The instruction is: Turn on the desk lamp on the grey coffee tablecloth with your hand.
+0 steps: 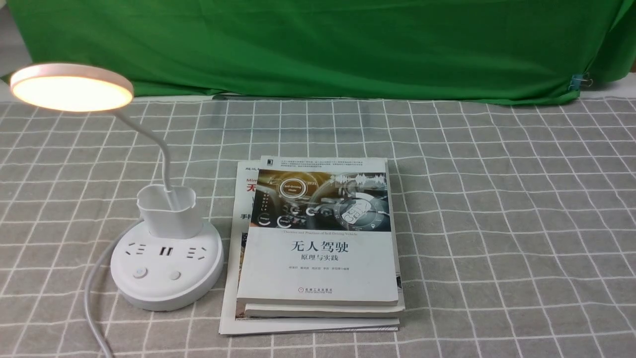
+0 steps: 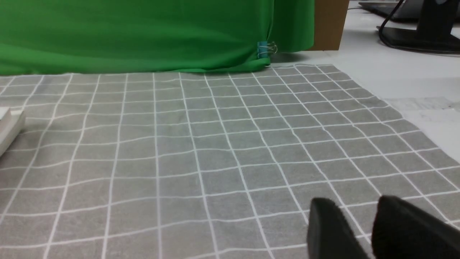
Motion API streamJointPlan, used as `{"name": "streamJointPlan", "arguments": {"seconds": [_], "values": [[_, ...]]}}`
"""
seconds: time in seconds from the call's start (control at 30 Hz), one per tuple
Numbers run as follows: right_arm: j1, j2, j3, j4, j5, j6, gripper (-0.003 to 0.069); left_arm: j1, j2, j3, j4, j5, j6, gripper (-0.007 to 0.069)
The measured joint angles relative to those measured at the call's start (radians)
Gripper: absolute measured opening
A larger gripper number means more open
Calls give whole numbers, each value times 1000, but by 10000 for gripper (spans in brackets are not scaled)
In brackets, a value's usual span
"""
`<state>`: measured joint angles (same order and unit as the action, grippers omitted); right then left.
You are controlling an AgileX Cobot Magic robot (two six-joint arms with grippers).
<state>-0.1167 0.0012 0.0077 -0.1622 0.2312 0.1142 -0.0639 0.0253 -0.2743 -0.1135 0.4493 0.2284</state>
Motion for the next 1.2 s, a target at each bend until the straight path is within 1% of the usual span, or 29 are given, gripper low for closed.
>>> {"name": "streamJointPlan", "arguments": {"seconds": [0.13, 0.23, 0.37, 0.6, 1.2], "values": [[0, 0, 0, 0, -1, 0, 245, 66, -24, 138, -1, -136, 23, 7], [0, 0, 0, 0, -1, 0, 245, 75, -26, 261, 47, -225, 32, 7], [0, 0, 0, 0, 0, 0, 244, 74, -27, 280, 62, -198, 35, 7], [0, 0, 0, 0, 0, 0, 244, 72, -27, 281, 25, -221, 35, 17], [0, 0, 0, 0, 0, 0, 242, 72, -27, 281, 25, -221, 37, 18]]}}
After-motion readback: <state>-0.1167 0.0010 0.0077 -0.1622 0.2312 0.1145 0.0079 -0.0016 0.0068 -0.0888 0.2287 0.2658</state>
